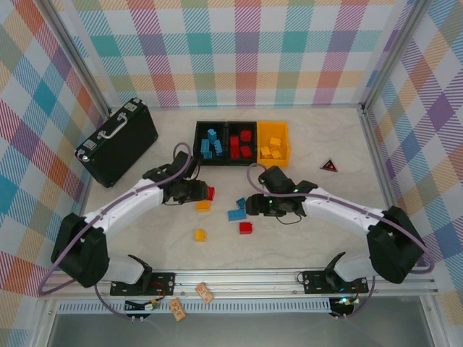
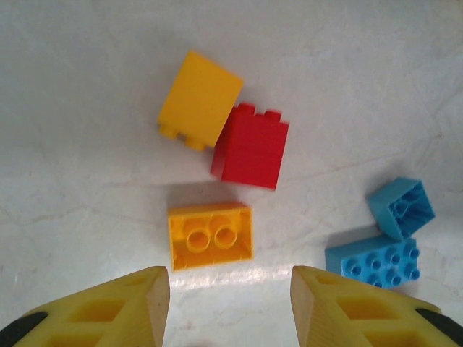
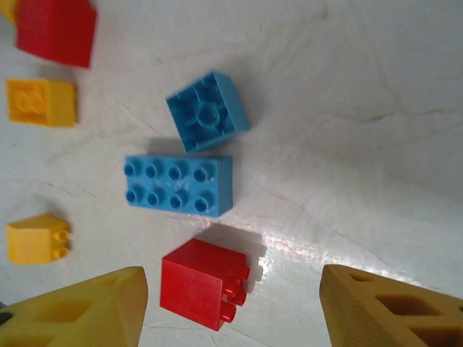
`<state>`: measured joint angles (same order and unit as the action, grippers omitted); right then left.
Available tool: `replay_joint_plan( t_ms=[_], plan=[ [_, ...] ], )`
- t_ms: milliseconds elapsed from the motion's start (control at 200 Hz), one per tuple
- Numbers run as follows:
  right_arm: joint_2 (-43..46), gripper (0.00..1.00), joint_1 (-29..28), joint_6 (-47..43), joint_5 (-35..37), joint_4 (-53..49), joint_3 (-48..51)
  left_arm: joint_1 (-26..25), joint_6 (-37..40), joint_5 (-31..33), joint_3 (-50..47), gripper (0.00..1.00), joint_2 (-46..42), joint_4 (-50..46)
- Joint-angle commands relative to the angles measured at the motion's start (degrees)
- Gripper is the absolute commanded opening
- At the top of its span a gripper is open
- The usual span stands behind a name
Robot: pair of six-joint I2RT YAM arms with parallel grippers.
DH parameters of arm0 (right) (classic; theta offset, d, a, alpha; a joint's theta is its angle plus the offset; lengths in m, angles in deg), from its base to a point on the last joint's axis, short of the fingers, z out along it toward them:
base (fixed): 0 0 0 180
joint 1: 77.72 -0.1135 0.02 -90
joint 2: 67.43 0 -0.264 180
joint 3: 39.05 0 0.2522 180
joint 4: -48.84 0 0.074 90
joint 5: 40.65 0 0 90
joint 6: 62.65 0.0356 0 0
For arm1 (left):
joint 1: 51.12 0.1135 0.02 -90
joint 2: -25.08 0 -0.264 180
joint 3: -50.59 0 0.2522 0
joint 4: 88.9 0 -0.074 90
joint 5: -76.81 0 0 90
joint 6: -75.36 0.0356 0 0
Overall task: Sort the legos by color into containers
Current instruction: Pick up the lego from the bottom-center of the table.
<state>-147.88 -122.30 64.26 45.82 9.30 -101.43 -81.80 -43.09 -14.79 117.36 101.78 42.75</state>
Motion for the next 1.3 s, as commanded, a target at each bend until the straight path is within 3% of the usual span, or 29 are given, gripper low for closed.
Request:
replay_joint_plan(
  t_ms=[0,240,435,560,750,880,1085,1295],
  plan=[
    [-2.9,0.66,-3.0,1.3,0.6,-2.6,-1.8,-0.3,-3.4,-2.6,-4.9,0.48,-5.7,2.3],
    [-8.6,0.70,-7.9,3.8,1.7,-2.5,-4.3,-0.3,-7.5,-7.7,-15.5,0.53,-15.3,6.8],
    [-14.3,0.68,-9.9,4.9,3.4,-5.1,-7.6,-0.3,-7.4,-6.3,-16.6,0.53,-15.3,5.7],
    [-16.0,0.62,-10.3,5.2,4.6,-7.0,-8.9,-0.3,-7.5,-6.6,-16.8,0.53,-14.1,6.7],
    [-13.7,0.42,-10.6,4.3,7.8,-8.8,-9.2,-0.4,-8.1,-7.4,-17.1,0.53,-12.0,8.5],
    [-9.9,0.38,-10.6,3.4,10.2,-10.6,-9.1,-0.4,-8.2,-7.5,-16.2,0.53,-11.6,9.1],
    [-3.8,0.38,-6.0,-0.4,11.3,-11.7,-11.1,-0.9,-9.1,-8.8,-14.5,0.53,-11.1,11.5],
    [-5.6,0.39,1.9,-7.1,9.6,-11.6,-19.3,-2.7,-10.3,-9.2,-12.2,0.52,-9.9,15.3]
  ],
)
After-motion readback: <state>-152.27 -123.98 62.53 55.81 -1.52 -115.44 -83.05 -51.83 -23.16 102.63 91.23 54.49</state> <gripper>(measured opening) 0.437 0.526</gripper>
